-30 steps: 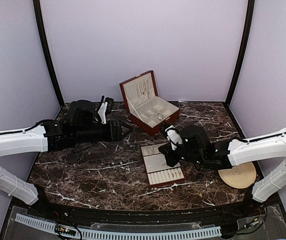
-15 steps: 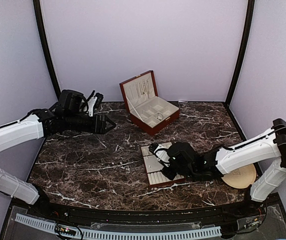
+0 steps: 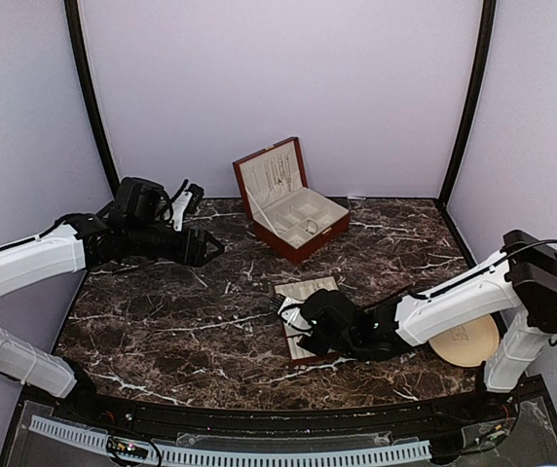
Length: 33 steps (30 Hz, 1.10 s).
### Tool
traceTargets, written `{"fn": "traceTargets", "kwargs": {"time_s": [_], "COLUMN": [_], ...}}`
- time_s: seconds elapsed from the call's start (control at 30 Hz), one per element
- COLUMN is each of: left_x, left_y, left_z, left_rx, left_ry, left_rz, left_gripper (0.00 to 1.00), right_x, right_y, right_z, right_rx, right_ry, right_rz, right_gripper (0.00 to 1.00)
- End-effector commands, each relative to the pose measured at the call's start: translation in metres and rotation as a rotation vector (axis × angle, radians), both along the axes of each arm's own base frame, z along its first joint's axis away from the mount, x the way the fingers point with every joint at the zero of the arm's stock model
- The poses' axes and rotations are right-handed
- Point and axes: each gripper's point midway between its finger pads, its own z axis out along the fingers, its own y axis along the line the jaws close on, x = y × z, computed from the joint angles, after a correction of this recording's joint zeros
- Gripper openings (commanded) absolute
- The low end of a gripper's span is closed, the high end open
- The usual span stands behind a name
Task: Organize the mixed jewelry
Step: Insert the earring into the earring holder.
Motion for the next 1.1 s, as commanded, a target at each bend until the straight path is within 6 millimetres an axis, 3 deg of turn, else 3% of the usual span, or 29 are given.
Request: {"fn": "traceTargets", "kwargs": {"time_s": [0.0,1.07], "left_x": [-0.002,-0.001], "left_y": [0.007,0.011], "left_z": [0.003,0.007], "left_rx": [0.012,0.000], "left_ry": [-0.027,-0.028], "left_rz": [-0.001,-0.001], "left_gripper": [0.69,0.70], "right_x": [-0.001,-0.007], "right_y": [0.009,0.009], "right_z": [-0.001,-0.024], "right_rx": [-0.054,-0.170], "right_ry": [-0.047,-0.056], "right_rz": [0.021,0.064], "right_gripper": [0.00,0.00]}}
